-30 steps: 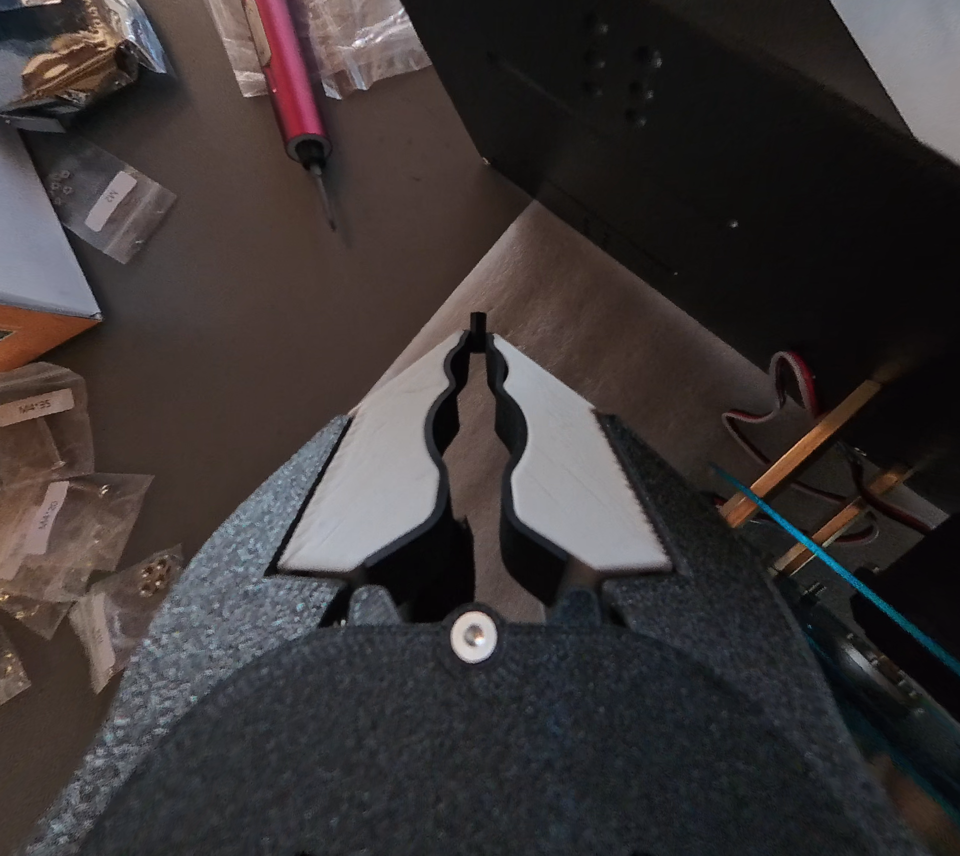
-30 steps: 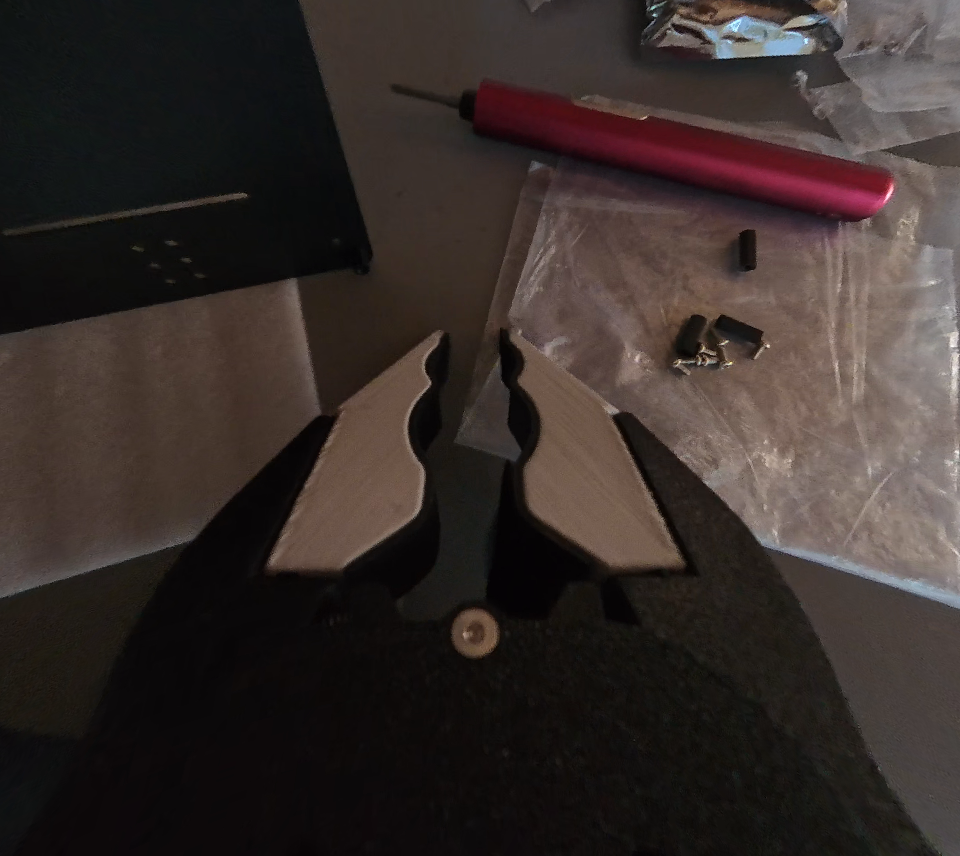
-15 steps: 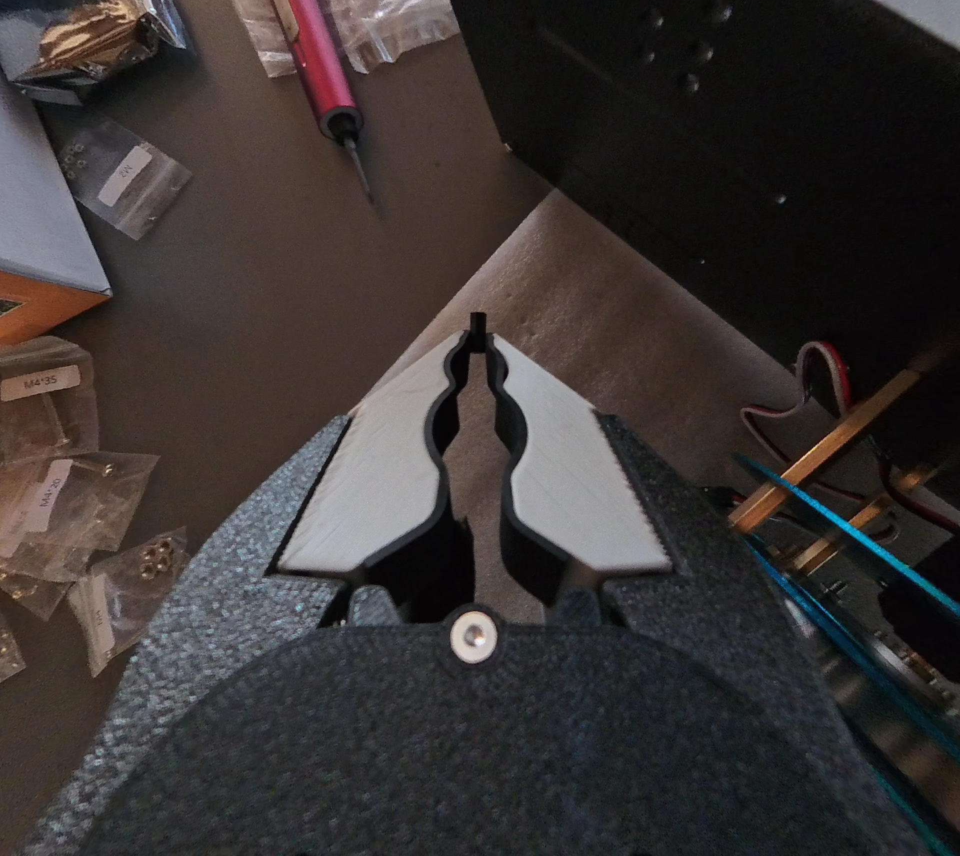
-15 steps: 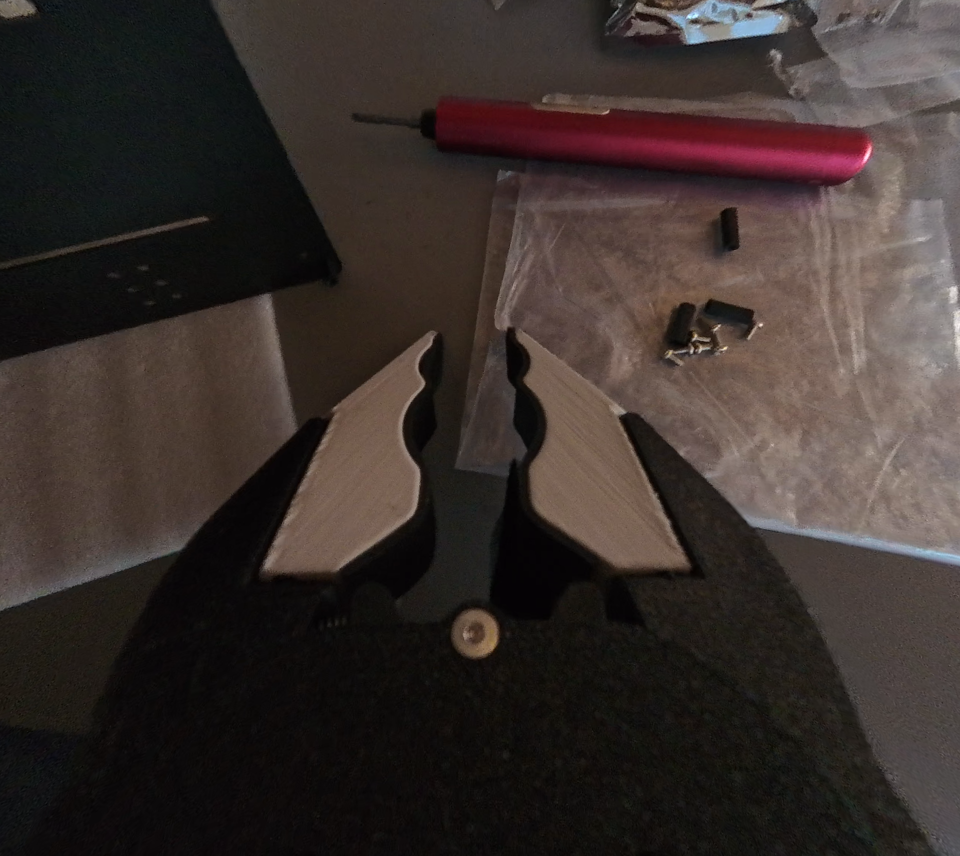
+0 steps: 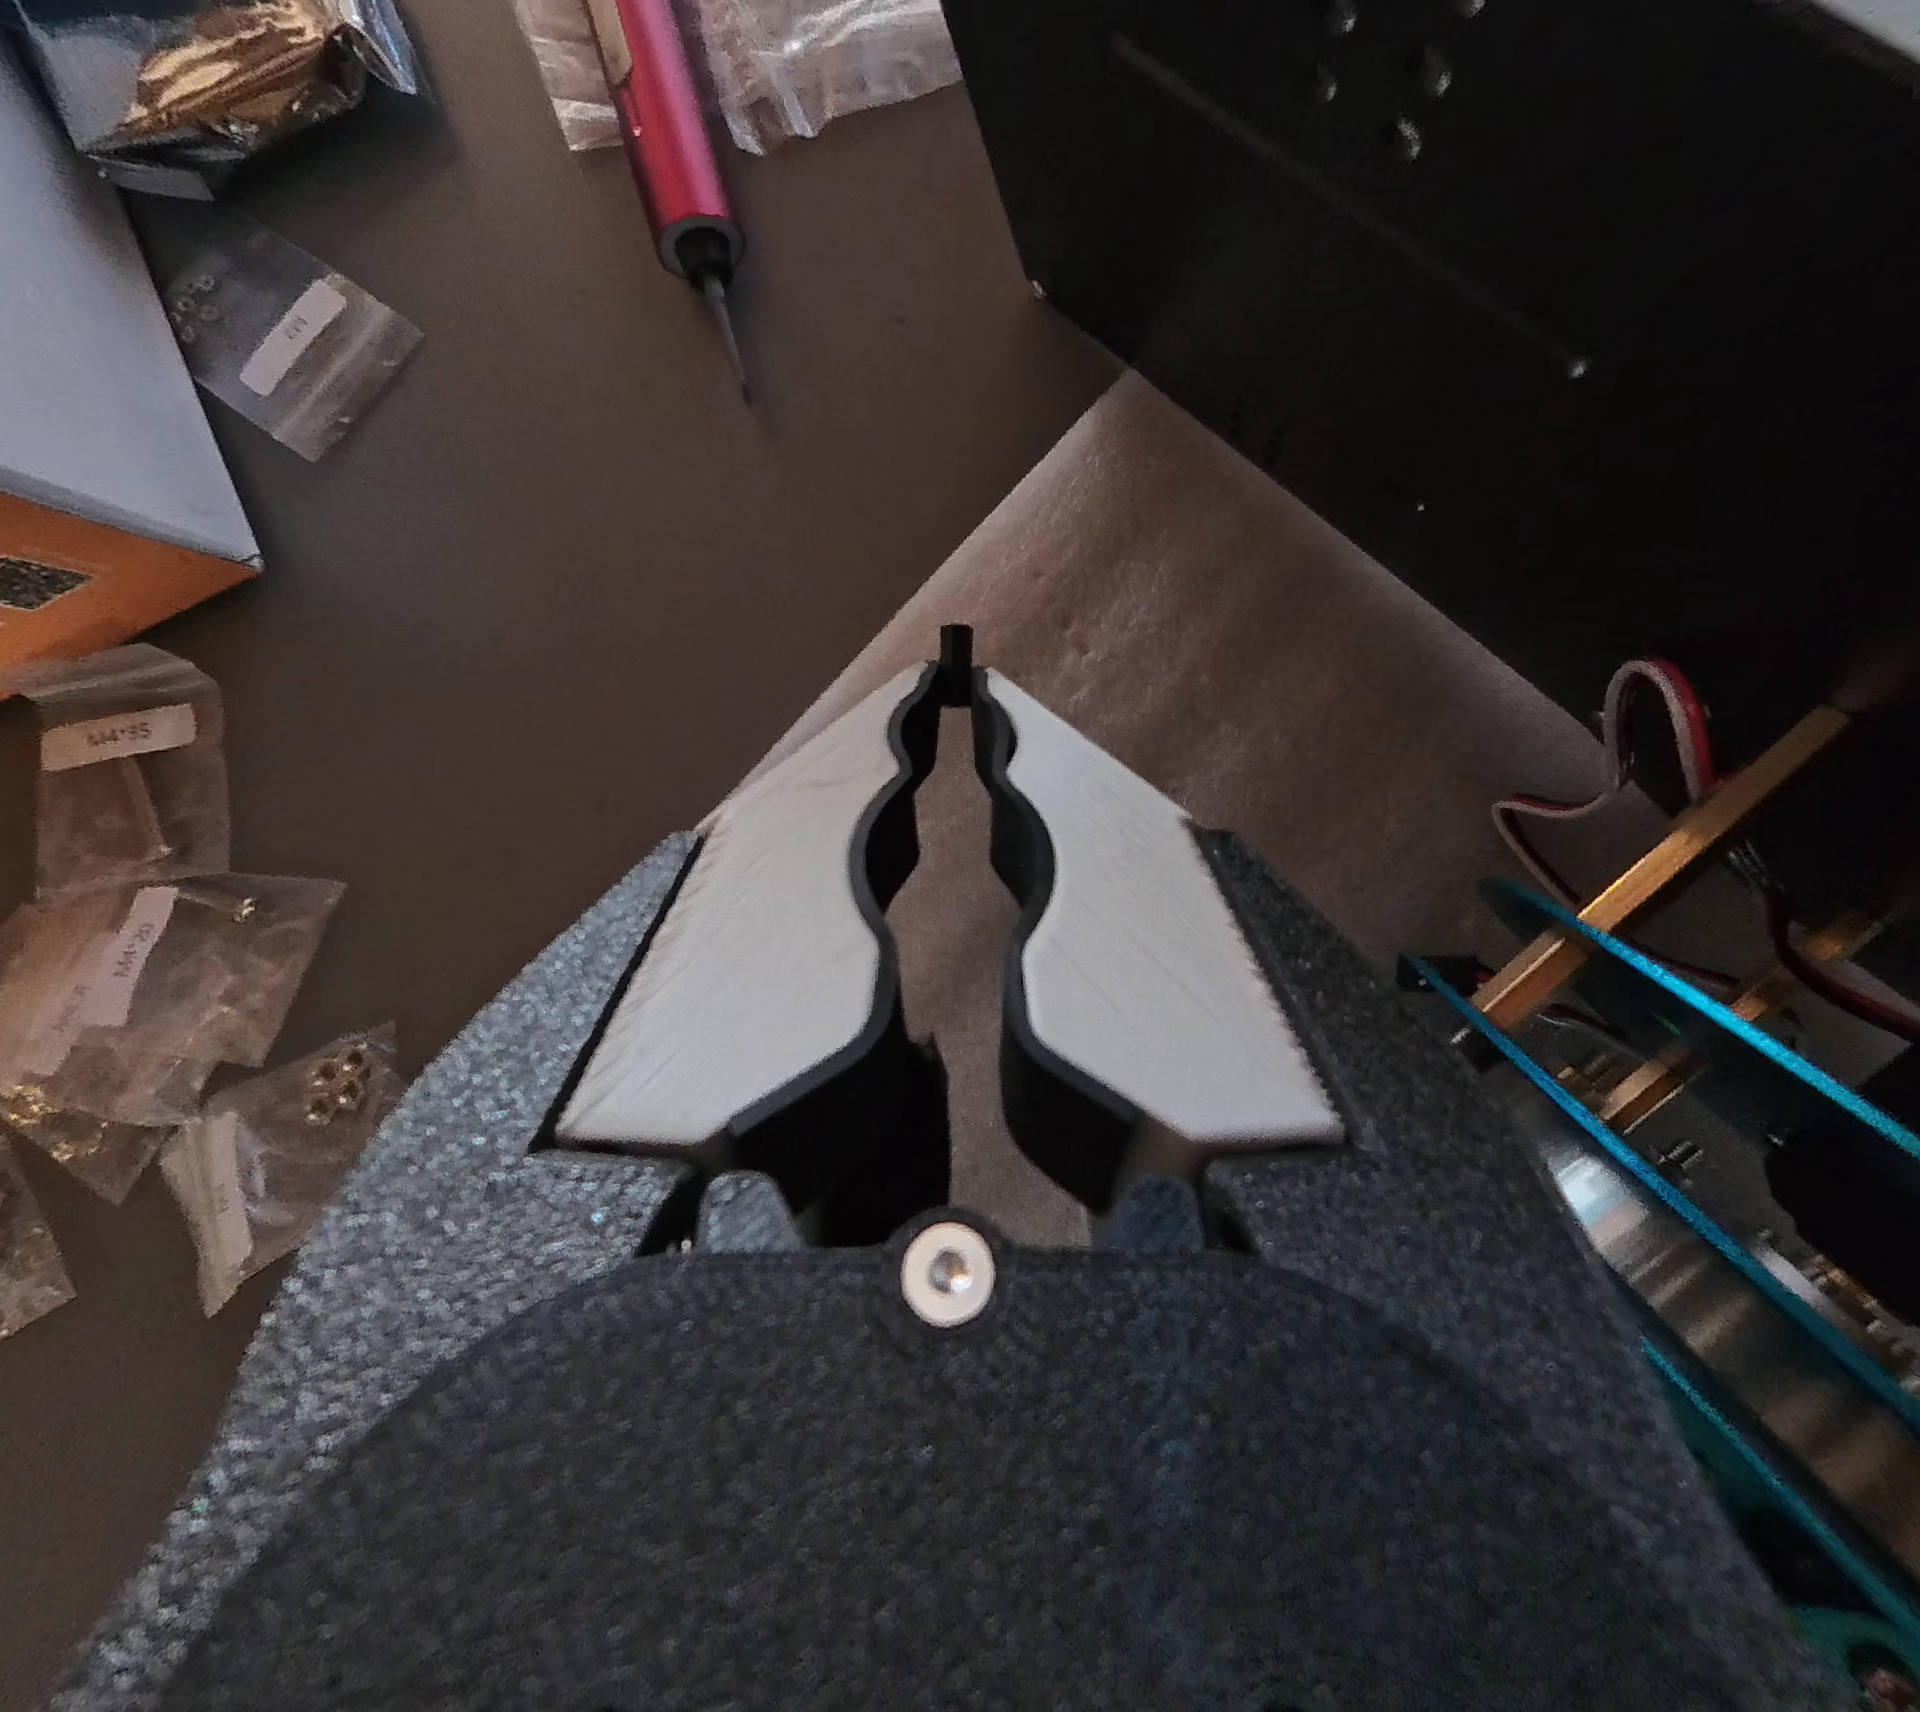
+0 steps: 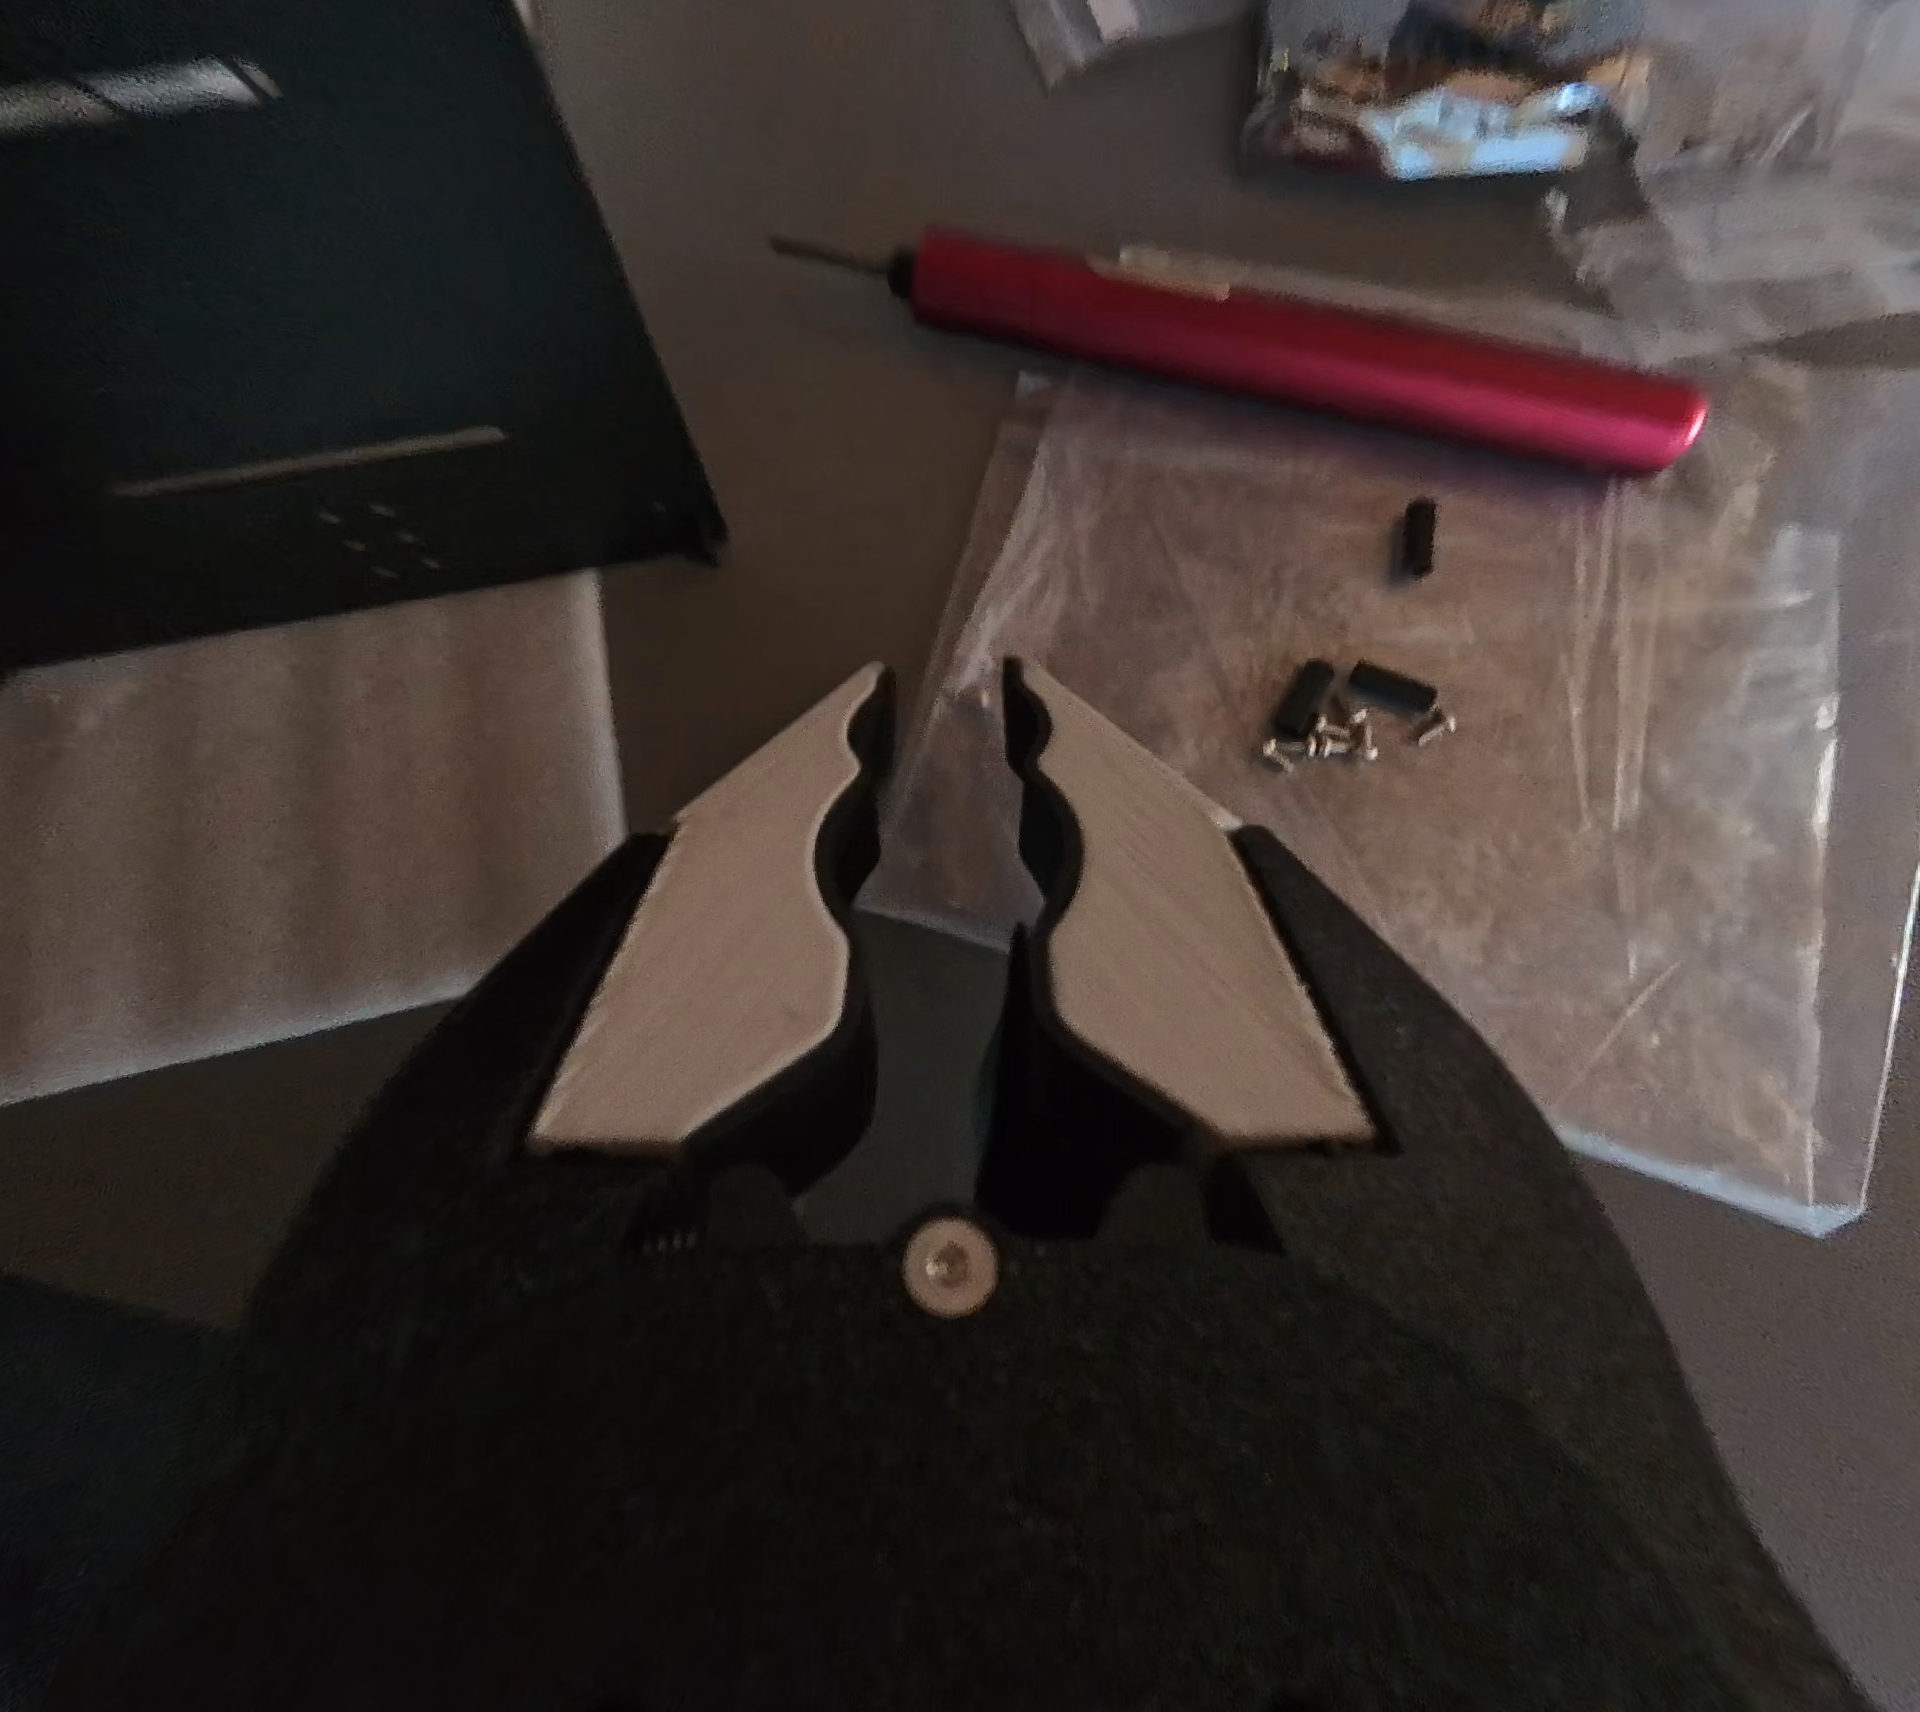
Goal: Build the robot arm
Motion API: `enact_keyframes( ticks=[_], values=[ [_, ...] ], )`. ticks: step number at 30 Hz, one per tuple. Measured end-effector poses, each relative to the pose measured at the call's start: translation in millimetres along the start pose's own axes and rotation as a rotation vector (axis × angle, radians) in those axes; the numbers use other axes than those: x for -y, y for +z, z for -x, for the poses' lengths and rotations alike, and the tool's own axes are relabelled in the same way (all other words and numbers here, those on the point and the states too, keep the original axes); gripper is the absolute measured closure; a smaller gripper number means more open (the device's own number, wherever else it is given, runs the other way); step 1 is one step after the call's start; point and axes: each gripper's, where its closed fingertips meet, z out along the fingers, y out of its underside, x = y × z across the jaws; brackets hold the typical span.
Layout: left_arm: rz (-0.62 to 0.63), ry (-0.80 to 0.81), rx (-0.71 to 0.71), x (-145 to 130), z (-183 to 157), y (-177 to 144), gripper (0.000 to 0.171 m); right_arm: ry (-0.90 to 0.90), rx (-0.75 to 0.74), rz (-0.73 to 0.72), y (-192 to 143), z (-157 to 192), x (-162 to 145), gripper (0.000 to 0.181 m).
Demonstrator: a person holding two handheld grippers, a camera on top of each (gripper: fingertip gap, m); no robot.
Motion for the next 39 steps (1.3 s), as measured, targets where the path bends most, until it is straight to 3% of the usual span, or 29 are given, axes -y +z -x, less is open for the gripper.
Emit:
enact_keyframes(
  ticks=[5,14,26,31,39],
  values=[
    [-0.006,0.003,-0.006,1.8,-2.0,1.3,0.167,0.0,0.001,0.083,11.7,0.5,-13.9,0.16],
    [-0.015,-0.002,-0.001,2.4,-1.3,-0.2,0.167,-0.087,-0.043,0.137,12.3,-0.6,-14.7,0.18],
    [-0.031,-0.026,0.012,2.8,3.1,-2.1,0.167,0.06,0.077,0.054,5.1,-0.8,-6.4,0.172],
    [-0.032,-0.036,0.018,3.1,5.0,-2.7,0.167,0.002,-0.011,0.103,7.8,-15.5,-9.4,0.162],
    [-0.033,-0.045,0.022,2.3,5.0,-1.4,0.167,-0.145,-0.156,0.104,-2.1,-26.0,-3.3,0.177]
  ],
)
